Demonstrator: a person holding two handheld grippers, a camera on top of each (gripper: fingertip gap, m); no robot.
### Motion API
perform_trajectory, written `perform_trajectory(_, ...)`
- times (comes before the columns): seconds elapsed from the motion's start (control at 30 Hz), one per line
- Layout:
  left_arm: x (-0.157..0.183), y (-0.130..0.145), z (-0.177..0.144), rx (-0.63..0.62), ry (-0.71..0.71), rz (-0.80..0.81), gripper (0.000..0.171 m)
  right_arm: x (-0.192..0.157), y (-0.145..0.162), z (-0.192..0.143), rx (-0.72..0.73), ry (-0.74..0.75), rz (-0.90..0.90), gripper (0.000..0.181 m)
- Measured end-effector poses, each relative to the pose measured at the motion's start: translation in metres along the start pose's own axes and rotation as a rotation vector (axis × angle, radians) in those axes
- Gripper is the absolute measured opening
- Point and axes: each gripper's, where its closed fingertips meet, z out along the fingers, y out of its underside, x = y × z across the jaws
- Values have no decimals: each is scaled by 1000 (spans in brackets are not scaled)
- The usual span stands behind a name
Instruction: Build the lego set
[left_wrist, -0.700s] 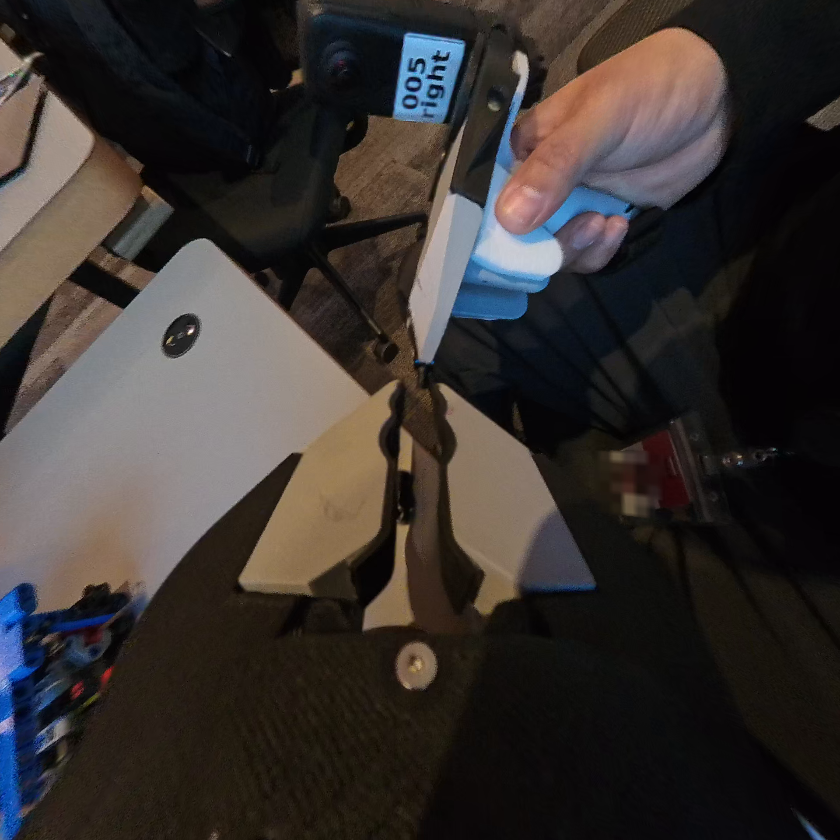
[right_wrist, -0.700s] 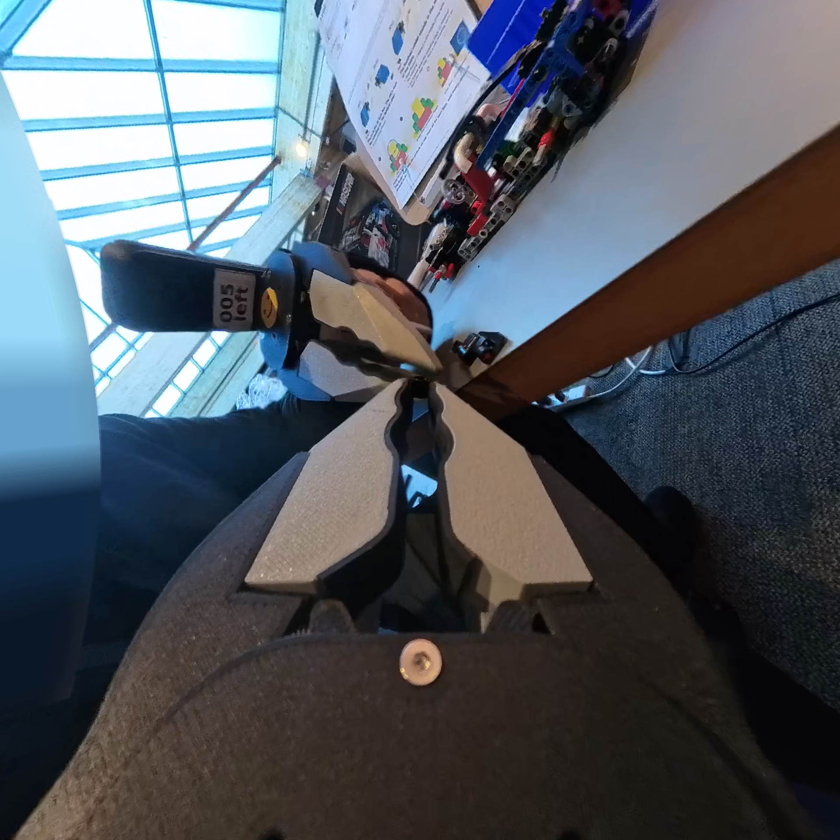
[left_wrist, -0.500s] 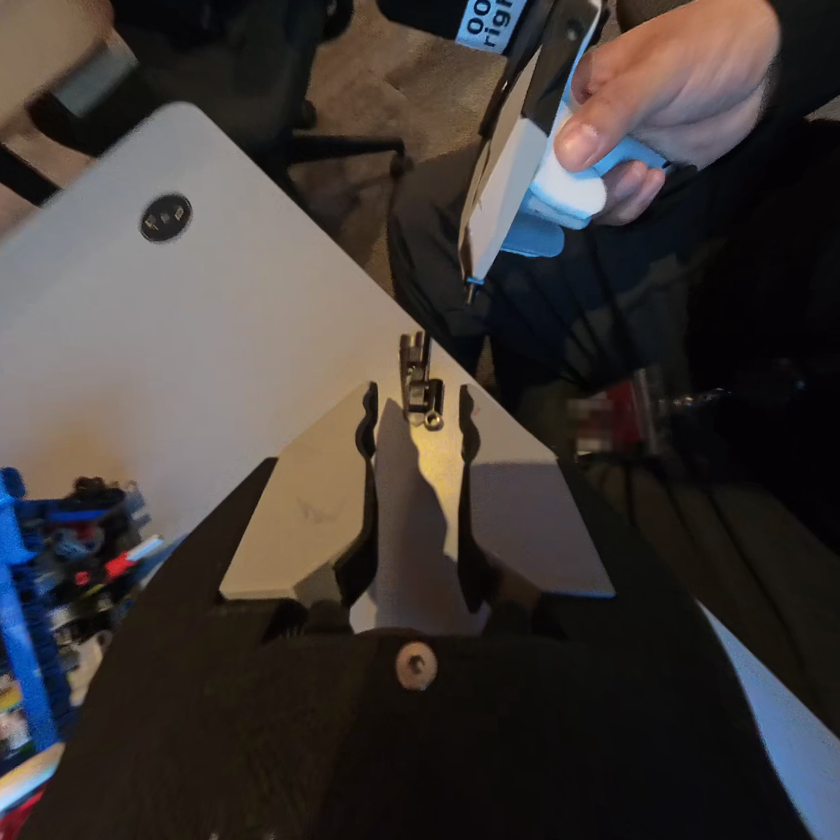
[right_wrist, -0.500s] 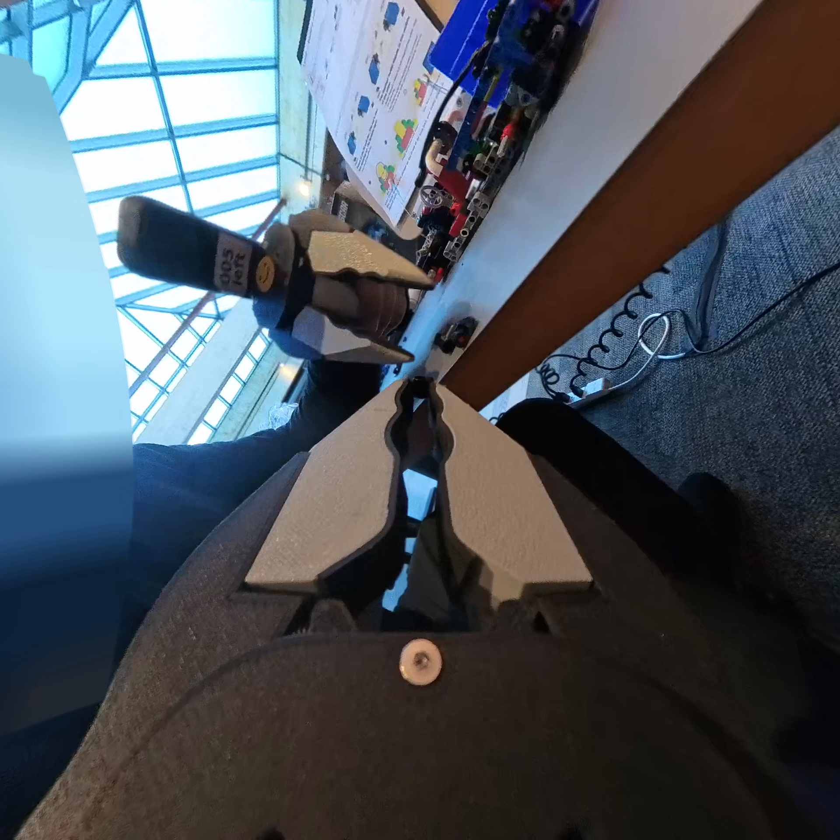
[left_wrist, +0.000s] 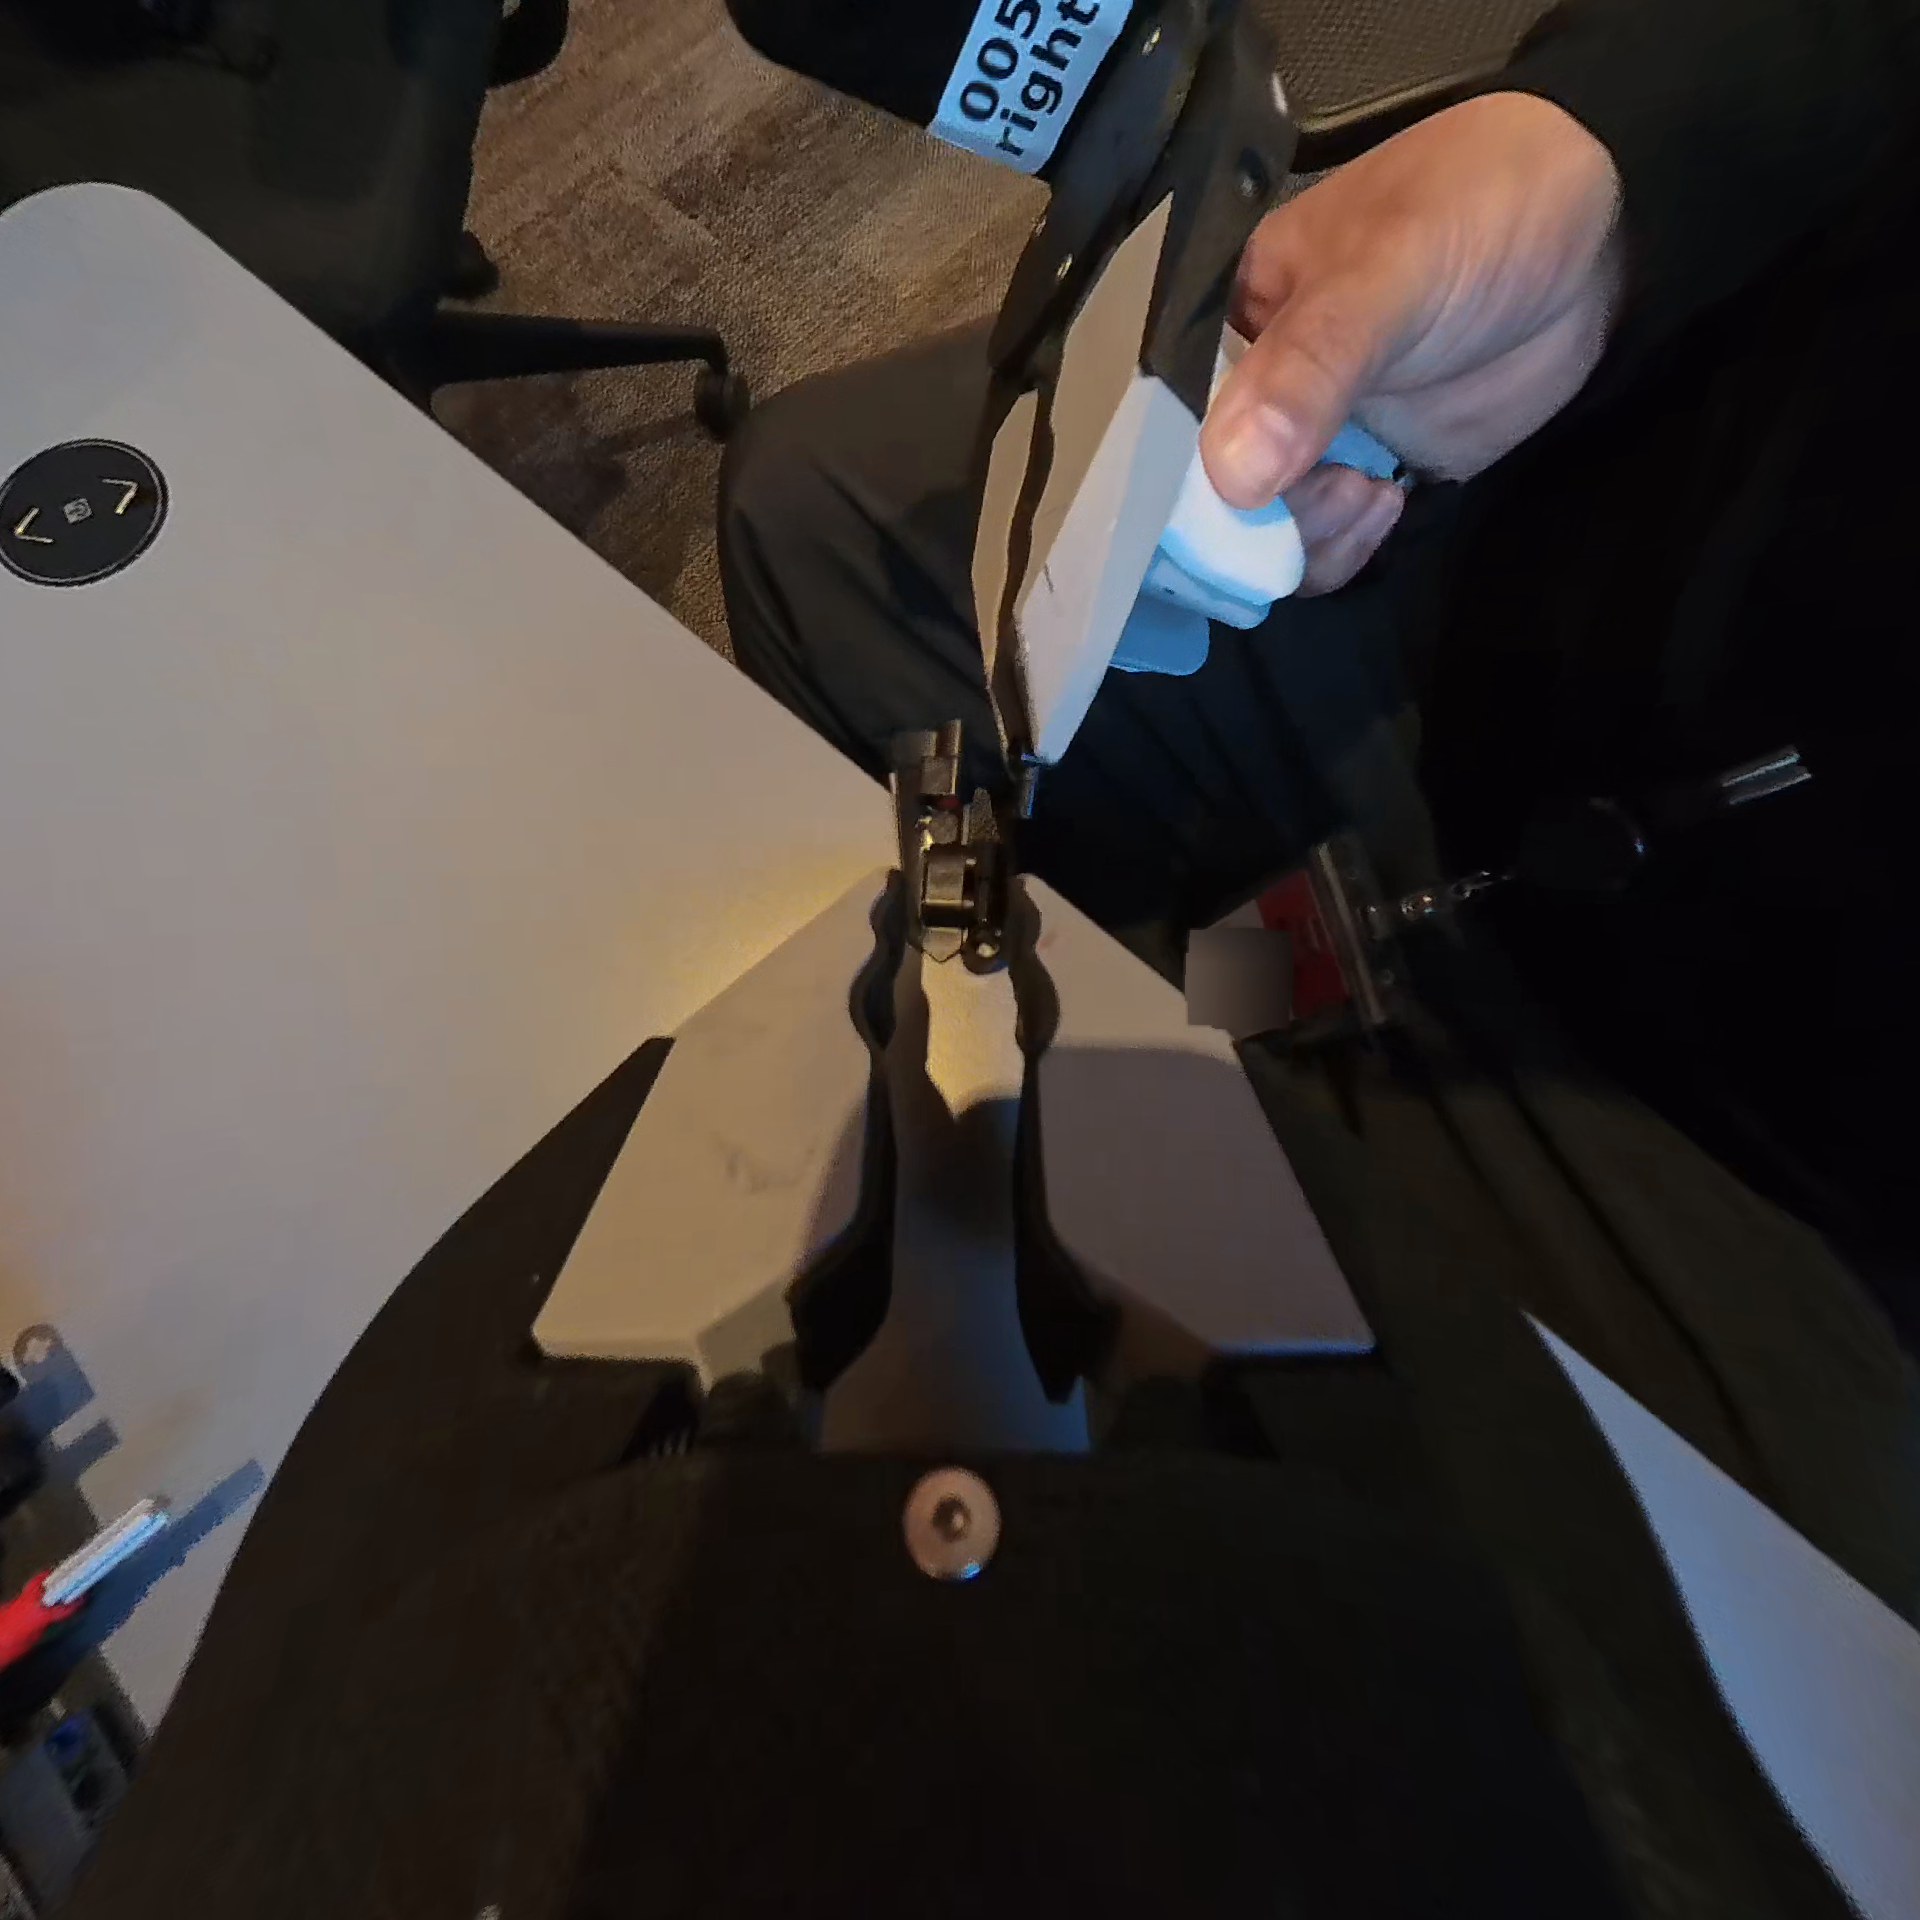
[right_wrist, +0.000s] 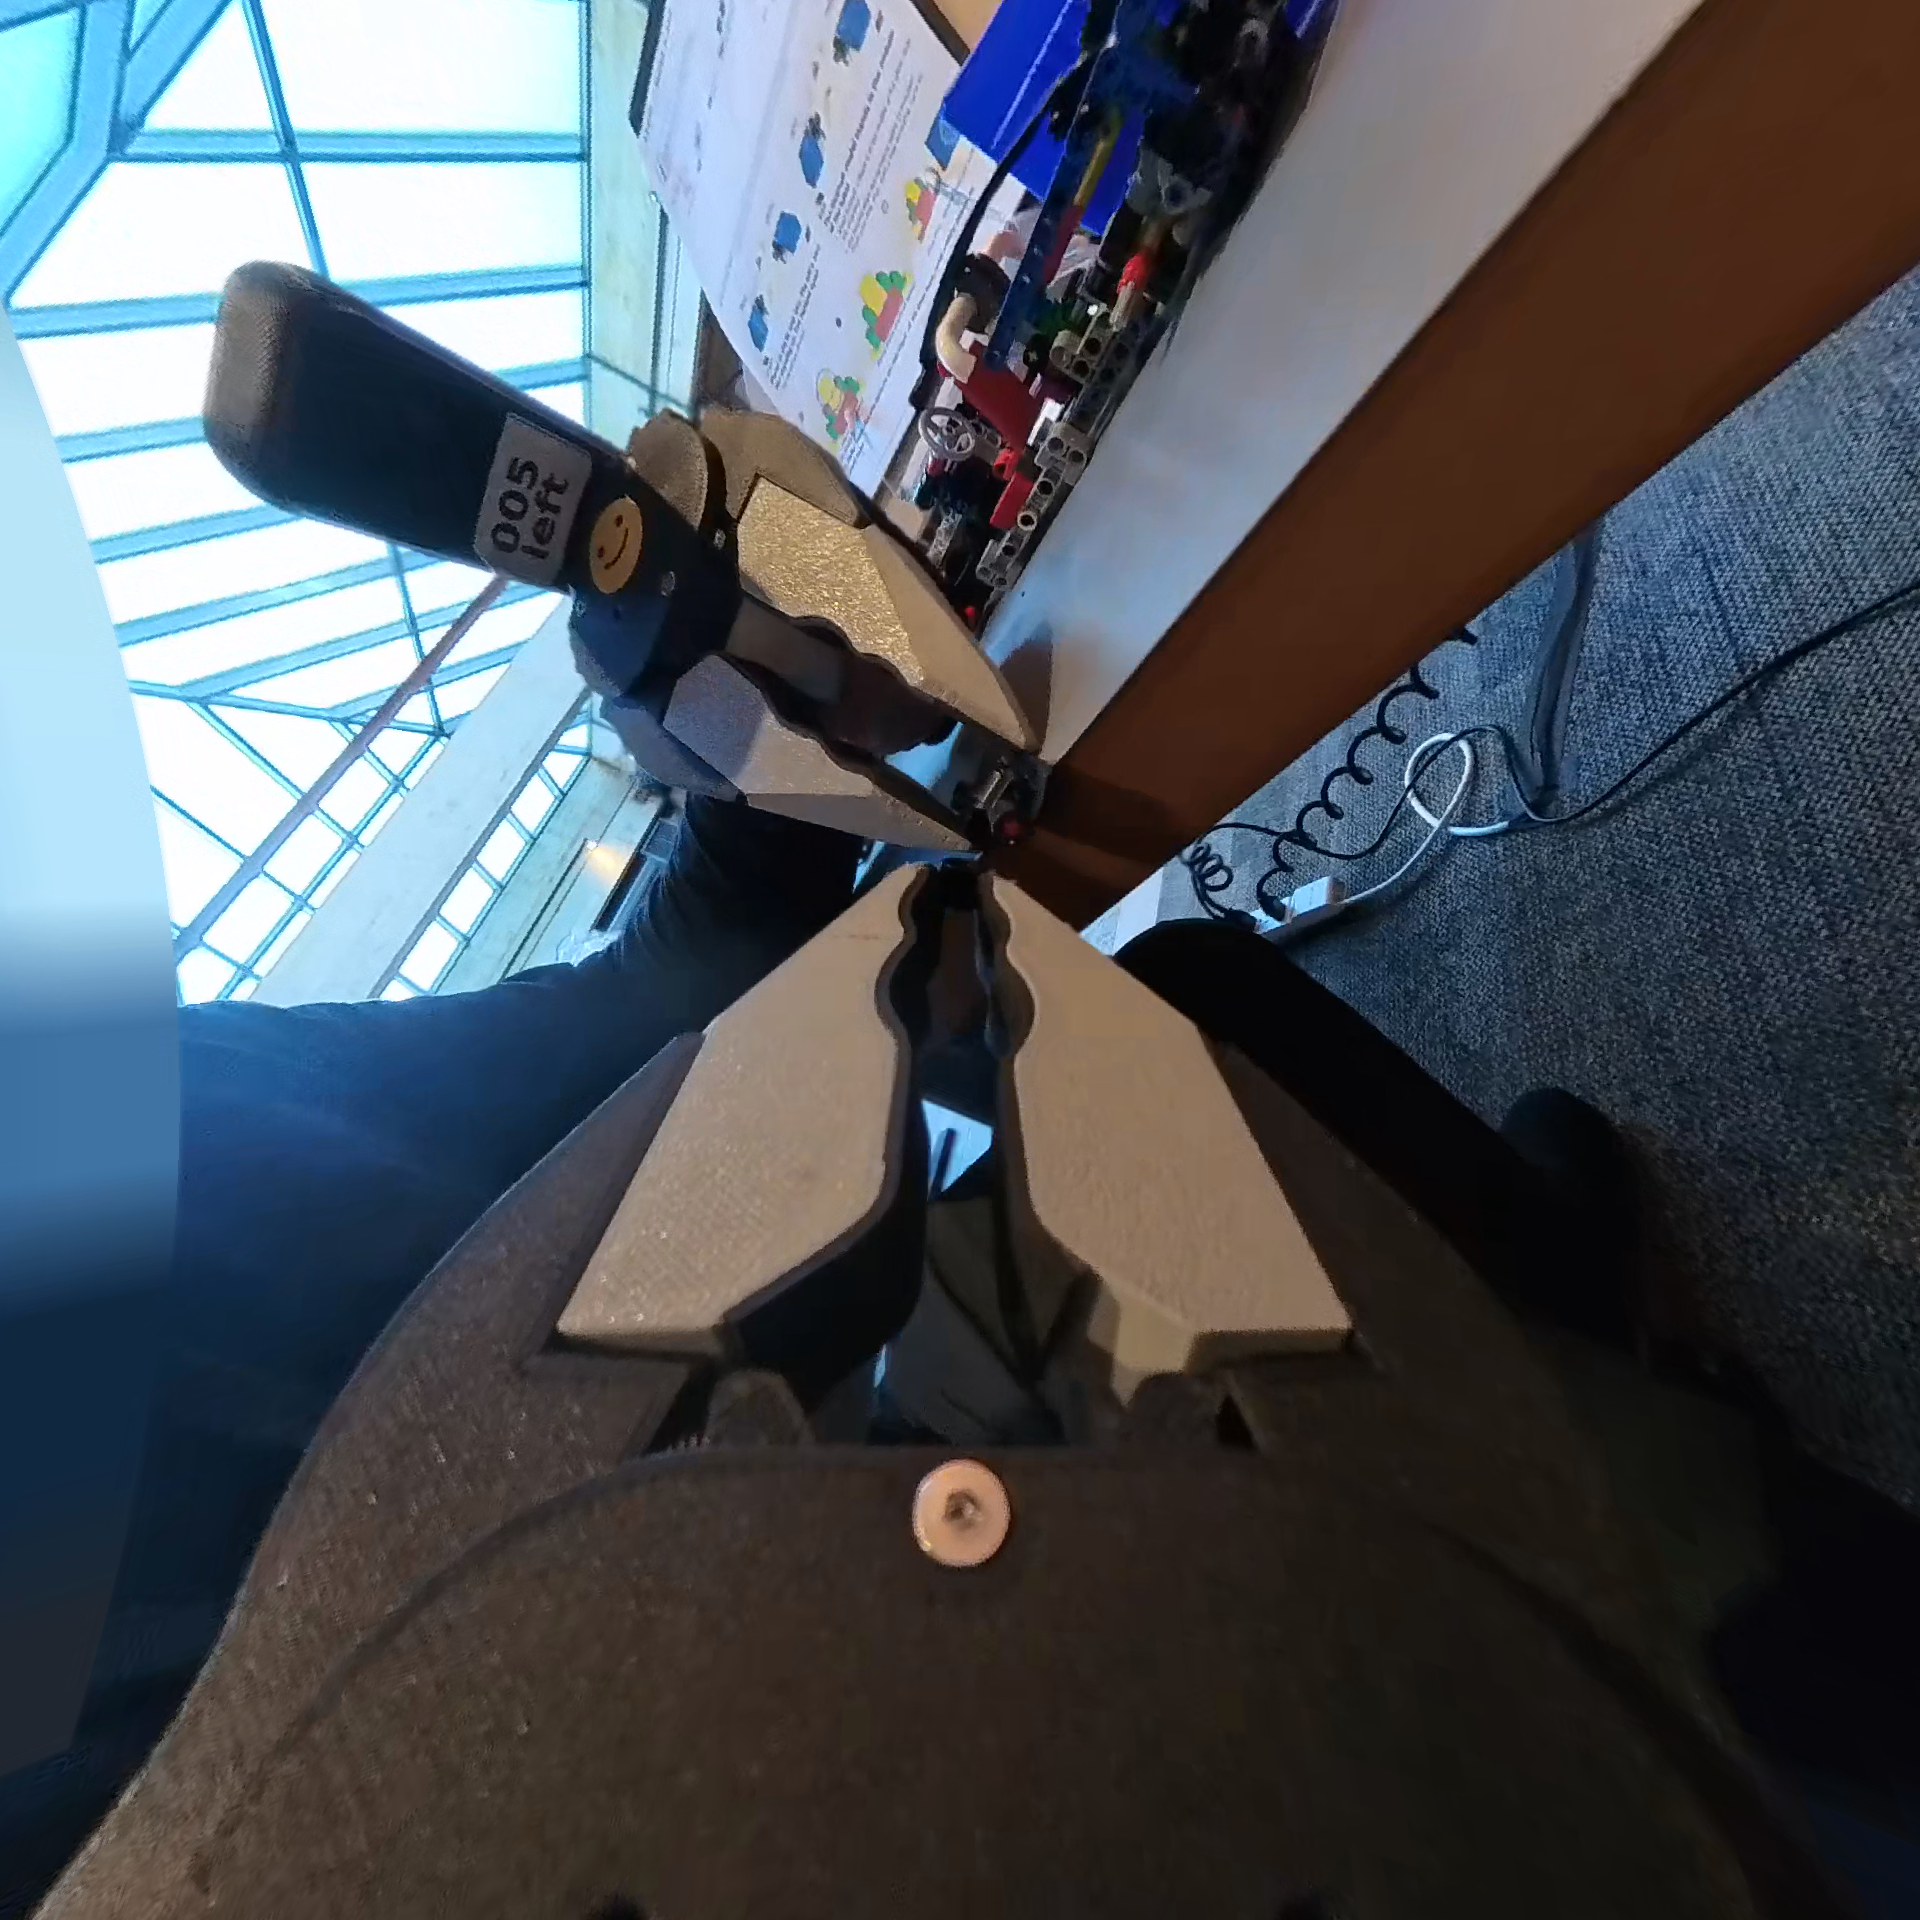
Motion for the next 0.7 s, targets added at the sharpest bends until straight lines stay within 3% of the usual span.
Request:
perform_trajectory(0.2,-1,-1,1,20,0,4,16,-3,-10,3,73,-74,117,3)
perform_trajectory(0.47,-4,-2,2,21,-54,-8,16,5,-12,1,203,-36,181,3)
perform_trajectory(0.7,-5,-3,3,20,-80,-7,16,6,-12,3,219,-27,200,3)
